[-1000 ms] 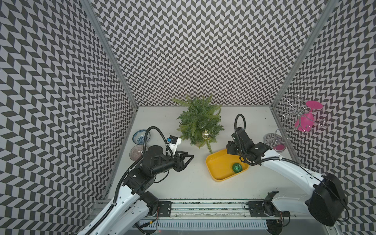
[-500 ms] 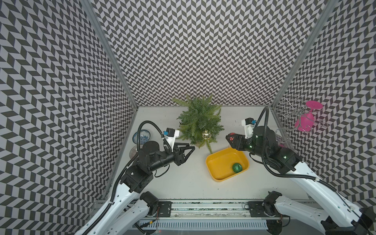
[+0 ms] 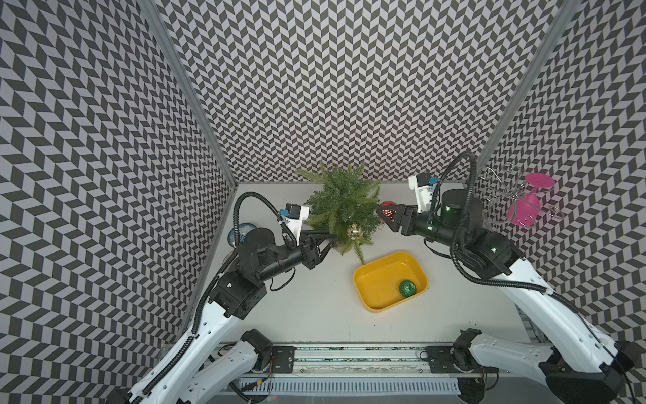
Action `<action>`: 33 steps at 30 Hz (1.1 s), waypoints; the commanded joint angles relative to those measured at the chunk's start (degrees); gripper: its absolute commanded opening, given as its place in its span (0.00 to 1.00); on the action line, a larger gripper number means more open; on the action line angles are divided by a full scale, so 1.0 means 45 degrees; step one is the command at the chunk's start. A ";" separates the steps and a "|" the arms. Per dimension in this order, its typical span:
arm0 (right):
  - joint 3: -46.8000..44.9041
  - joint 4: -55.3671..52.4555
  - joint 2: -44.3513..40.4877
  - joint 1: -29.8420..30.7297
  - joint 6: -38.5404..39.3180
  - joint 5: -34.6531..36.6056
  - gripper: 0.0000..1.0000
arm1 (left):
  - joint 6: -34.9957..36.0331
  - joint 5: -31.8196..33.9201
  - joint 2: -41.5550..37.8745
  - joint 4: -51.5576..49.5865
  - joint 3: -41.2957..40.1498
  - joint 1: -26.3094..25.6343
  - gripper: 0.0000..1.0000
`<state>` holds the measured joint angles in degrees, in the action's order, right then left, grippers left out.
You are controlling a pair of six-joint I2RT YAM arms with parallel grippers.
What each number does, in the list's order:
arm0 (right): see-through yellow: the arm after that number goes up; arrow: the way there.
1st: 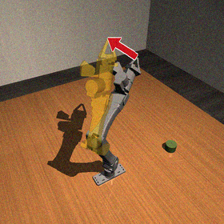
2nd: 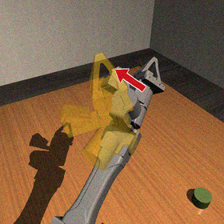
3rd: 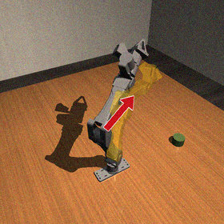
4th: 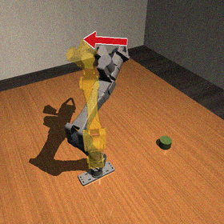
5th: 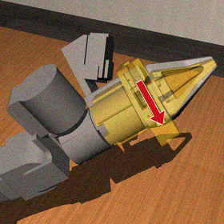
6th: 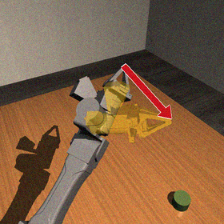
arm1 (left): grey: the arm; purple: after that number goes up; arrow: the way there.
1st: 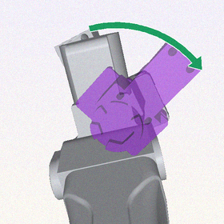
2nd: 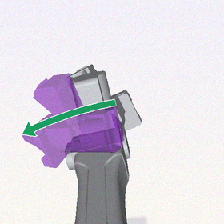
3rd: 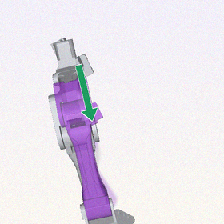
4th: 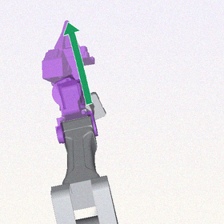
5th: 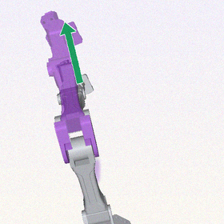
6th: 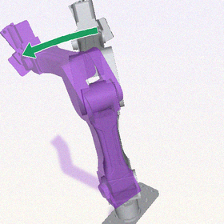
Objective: Decorate the small christmas tree with ornaments
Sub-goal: Hang an ornament on the christmas tree.
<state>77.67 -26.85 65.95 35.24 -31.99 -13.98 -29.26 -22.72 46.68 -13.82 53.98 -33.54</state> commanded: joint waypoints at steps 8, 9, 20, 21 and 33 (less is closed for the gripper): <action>0.2703 0.1468 0.1800 0.0159 -0.0027 -0.1036 0.59 | -0.0033 -0.0536 0.1668 0.0857 0.2142 0.0268 0.36; 0.2891 0.1539 0.1968 0.0171 -0.0059 -0.1120 0.59 | -0.0025 -0.0537 0.1819 0.0919 0.2235 0.0268 0.36; 0.4627 0.2555 0.3430 0.0371 -0.0400 -0.1347 0.59 | 0.0429 -0.0216 0.3179 0.0947 0.3557 0.0266 0.35; 0.4805 0.2630 0.3570 0.0371 -0.0459 -0.1381 0.59 | 0.0492 -0.0140 0.3267 0.0869 0.3679 0.0276 0.35; 0.6362 0.3389 0.4973 0.0546 -0.0625 -0.1524 0.58 | 0.0343 0.0374 0.2837 0.0690 0.3382 0.0970 0.36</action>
<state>103.77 -16.10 87.22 37.32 -34.59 -20.84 -27.79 -21.69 61.12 -10.90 69.34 -30.02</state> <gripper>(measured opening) 0.587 0.361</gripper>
